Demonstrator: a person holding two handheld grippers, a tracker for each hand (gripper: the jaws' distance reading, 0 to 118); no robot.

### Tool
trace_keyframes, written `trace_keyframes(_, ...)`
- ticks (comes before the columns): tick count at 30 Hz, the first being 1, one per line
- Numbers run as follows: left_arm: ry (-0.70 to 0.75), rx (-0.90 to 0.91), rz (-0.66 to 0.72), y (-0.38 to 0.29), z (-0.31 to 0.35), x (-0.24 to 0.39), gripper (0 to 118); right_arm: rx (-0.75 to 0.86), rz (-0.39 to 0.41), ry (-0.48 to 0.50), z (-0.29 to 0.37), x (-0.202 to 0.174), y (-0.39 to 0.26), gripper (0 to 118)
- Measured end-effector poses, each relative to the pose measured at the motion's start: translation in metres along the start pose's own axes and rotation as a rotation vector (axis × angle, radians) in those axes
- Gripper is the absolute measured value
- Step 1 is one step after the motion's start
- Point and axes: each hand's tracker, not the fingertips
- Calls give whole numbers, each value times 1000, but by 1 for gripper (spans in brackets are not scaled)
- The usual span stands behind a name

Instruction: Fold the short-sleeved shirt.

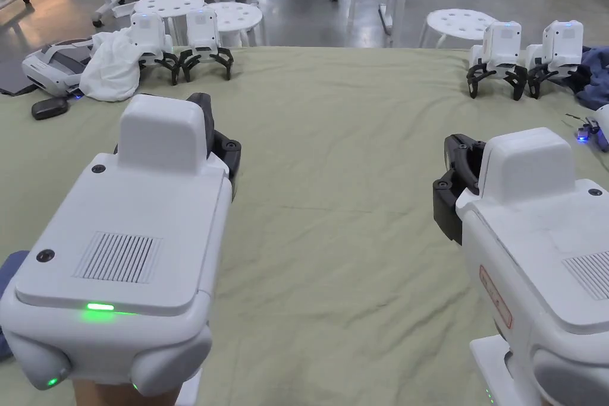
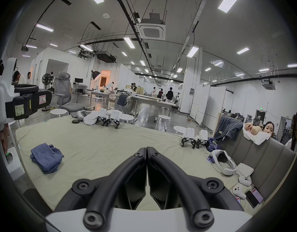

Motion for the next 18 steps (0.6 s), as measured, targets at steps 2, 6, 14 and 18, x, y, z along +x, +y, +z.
trace_keyframes(2, -1, -5, -10, -1, -1, 1, 0, 0, -8, -4, 0, 2, 0, 3)
trace_keyframes(6, -5, -8, -20, -1, -1, 2, 0, -2, -8, -9, 0, 2, 0, 3)
trace_keyframes(14, -29, -20, -16, -1, -5, 0, 0, 10, -9, -31, 0, 1, 0, 3)
trace_keyframes(18, -33, -21, -18, -2, -5, 1, 0, 6, -16, -38, -1, 1, 0, 3)
